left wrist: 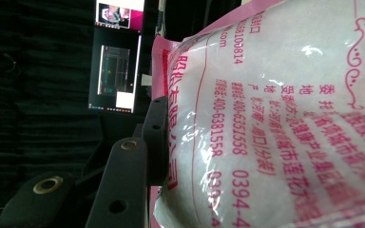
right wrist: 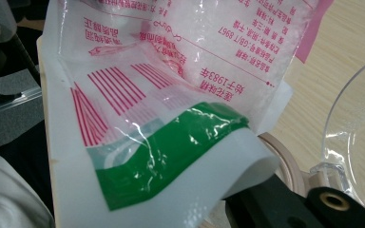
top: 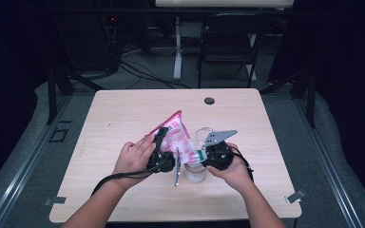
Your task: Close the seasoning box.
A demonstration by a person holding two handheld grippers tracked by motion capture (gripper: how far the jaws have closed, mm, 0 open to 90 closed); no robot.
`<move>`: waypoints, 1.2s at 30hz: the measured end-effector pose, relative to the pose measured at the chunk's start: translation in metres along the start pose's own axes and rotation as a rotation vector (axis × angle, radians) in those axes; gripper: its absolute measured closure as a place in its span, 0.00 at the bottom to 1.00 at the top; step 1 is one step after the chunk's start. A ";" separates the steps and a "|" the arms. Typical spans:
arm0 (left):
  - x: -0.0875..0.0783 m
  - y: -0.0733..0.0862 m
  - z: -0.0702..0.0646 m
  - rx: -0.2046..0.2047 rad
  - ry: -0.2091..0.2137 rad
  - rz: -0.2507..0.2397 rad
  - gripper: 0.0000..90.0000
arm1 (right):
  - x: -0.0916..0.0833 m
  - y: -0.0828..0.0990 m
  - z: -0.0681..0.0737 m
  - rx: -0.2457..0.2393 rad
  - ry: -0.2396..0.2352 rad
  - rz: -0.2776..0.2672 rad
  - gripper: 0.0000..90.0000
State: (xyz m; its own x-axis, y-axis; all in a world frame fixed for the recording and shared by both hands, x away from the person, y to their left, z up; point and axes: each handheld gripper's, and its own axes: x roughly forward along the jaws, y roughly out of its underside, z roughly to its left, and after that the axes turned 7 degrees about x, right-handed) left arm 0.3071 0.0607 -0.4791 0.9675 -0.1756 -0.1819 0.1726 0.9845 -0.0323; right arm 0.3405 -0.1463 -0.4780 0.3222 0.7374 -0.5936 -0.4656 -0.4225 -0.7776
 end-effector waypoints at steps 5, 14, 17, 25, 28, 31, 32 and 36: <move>0.000 -0.001 0.000 -0.004 -0.001 -0.005 0.72 | 0.000 0.000 -0.001 0.001 0.000 0.005 1.00; 0.000 -0.004 0.000 0.005 0.005 -0.006 0.72 | 0.000 0.002 -0.002 0.005 0.001 0.012 1.00; 0.000 -0.005 -0.001 0.010 0.011 -0.008 0.72 | 0.001 0.002 -0.002 0.007 0.003 0.015 1.00; 0.000 -0.005 -0.003 0.004 0.015 -0.012 0.72 | 0.002 0.003 -0.002 0.006 0.001 0.025 1.00; -0.001 -0.005 -0.003 0.006 0.016 -0.012 0.72 | 0.002 0.003 -0.002 0.006 0.000 0.025 1.00; -0.001 -0.005 -0.003 0.007 0.014 -0.015 0.72 | 0.002 0.003 -0.003 0.008 -0.002 0.023 1.00; -0.001 -0.005 -0.003 0.007 0.013 -0.017 0.72 | 0.002 0.003 -0.003 0.008 -0.001 0.024 1.00; -0.001 -0.005 -0.004 0.009 0.009 -0.019 0.72 | 0.002 0.003 -0.004 0.009 -0.001 0.027 1.00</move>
State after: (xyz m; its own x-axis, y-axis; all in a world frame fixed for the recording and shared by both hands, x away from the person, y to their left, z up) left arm 0.3042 0.0556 -0.4821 0.9624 -0.1941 -0.1899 0.1925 0.9809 -0.0269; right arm 0.3426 -0.1480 -0.4829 0.3089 0.7264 -0.6139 -0.4817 -0.4371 -0.7596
